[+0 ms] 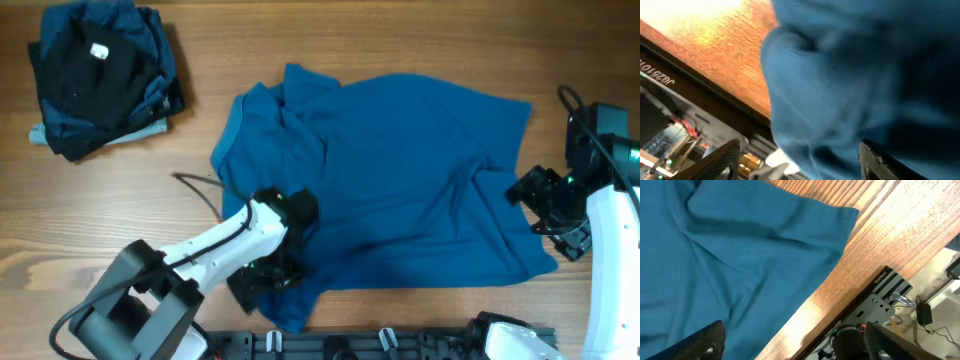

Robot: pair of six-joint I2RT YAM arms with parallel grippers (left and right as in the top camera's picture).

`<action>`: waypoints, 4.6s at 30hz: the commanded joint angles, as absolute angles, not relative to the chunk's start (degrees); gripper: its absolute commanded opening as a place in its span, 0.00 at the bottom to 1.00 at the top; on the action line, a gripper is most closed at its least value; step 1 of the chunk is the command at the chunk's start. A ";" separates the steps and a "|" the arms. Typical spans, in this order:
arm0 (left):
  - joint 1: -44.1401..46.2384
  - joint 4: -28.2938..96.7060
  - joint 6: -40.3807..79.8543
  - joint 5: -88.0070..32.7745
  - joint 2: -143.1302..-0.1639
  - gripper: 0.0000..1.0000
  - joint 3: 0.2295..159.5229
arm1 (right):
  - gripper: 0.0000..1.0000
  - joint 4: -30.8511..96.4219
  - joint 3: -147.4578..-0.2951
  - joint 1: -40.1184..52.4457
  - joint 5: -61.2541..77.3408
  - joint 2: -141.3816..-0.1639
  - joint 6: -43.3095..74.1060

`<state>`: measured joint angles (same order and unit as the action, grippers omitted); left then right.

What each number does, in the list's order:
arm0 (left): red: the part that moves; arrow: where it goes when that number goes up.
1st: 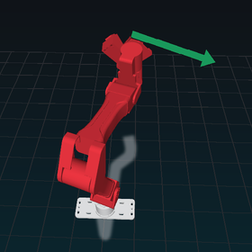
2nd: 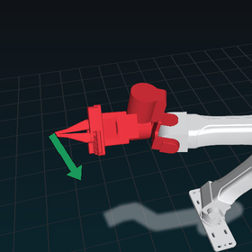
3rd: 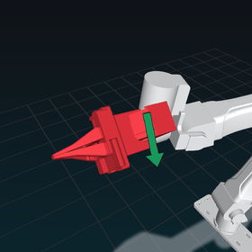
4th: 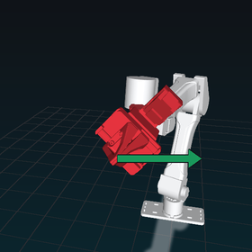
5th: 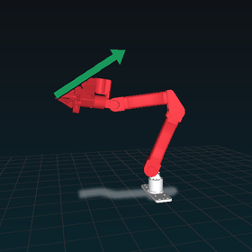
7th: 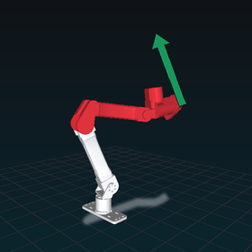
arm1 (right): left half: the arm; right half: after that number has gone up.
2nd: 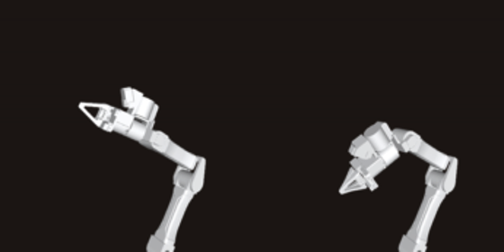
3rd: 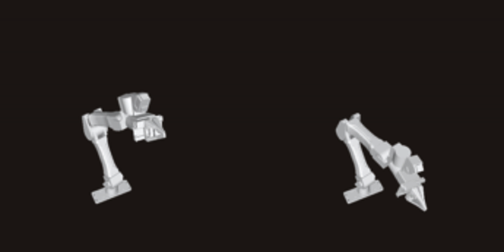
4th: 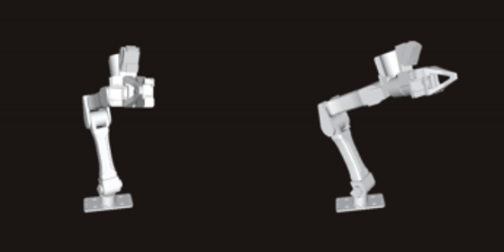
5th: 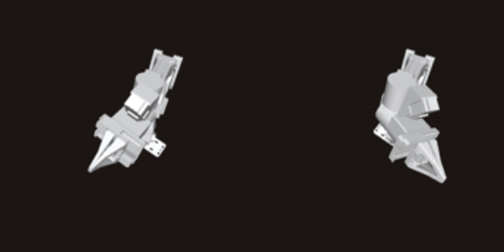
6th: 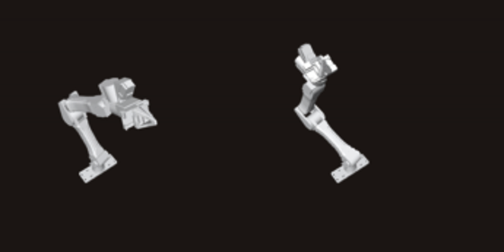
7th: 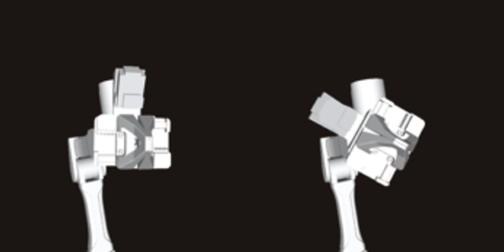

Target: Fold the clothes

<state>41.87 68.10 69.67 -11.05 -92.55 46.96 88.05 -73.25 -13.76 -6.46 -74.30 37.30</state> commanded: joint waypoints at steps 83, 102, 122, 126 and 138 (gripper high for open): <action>38.72 73.60 72.23 -2.37 -70.91 0.04 46.61 | 0.95 50.98 -32.16 -29.93 -10.63 -74.24 69.28; 38.72 73.80 72.23 -1.78 -70.91 0.04 46.61 | 0.47 39.64 -26.55 -29.93 -8.73 -80.16 72.01; 38.70 73.01 70.52 14.15 -70.83 0.04 55.79 | 0.15 66.43 -51.31 -29.91 -13.32 -73.65 71.26; 38.72 71.37 70.54 14.20 -70.83 0.04 55.79 | 0.49 70.17 -50.96 -29.93 -12.97 -73.65 68.60; 38.72 71.55 70.32 12.47 -70.83 0.04 55.79 | 0.64 65.21 -35.05 -29.91 -2.87 -73.65 66.04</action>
<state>39.03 71.42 70.78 11.73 -71.22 54.94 65.93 -35.55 -29.74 -4.49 -74.04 66.72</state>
